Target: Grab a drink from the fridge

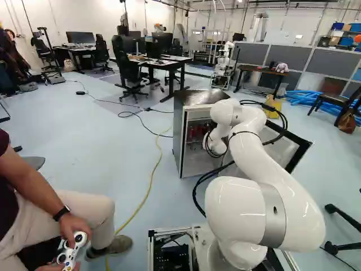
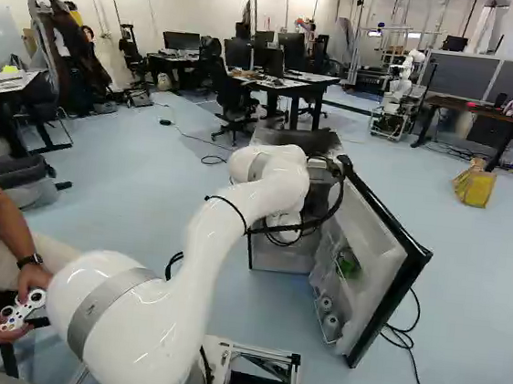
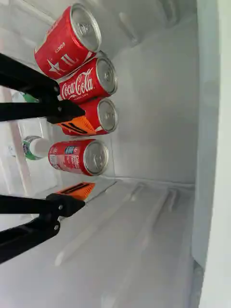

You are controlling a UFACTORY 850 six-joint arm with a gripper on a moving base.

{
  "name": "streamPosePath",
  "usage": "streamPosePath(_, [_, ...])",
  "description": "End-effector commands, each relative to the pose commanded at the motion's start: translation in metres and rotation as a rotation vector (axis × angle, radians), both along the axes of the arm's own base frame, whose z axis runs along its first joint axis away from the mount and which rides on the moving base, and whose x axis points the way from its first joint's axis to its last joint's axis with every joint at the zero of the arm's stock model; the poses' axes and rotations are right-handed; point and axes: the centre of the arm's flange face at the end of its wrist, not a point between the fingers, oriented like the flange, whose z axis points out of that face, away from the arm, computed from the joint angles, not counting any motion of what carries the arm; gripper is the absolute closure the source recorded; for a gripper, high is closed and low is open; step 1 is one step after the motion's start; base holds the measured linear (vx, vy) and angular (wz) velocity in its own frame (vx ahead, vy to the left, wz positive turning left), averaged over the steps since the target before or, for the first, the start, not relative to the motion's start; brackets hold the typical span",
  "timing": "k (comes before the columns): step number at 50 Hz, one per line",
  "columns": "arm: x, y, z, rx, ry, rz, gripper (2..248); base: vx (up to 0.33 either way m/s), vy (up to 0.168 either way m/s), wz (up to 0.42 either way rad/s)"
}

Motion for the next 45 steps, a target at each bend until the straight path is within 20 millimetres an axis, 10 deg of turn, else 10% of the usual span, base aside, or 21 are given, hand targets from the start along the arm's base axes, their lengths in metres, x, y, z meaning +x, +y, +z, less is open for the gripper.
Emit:
streamPosePath(11, [0.0, 0.0, 0.0, 0.0, 0.0, 0.0, 96, 0.0, 0.0, 0.0])
streamPosePath(23, [0.0, 0.0, 0.0, 0.0, 0.0, 0.0, 162, 0.0, 0.0, 0.0])
streamPosePath(45, [-0.0031, 0.0002, 0.0013, 0.002, 0.006, -0.001, 162, 0.0, 0.0, 0.0])
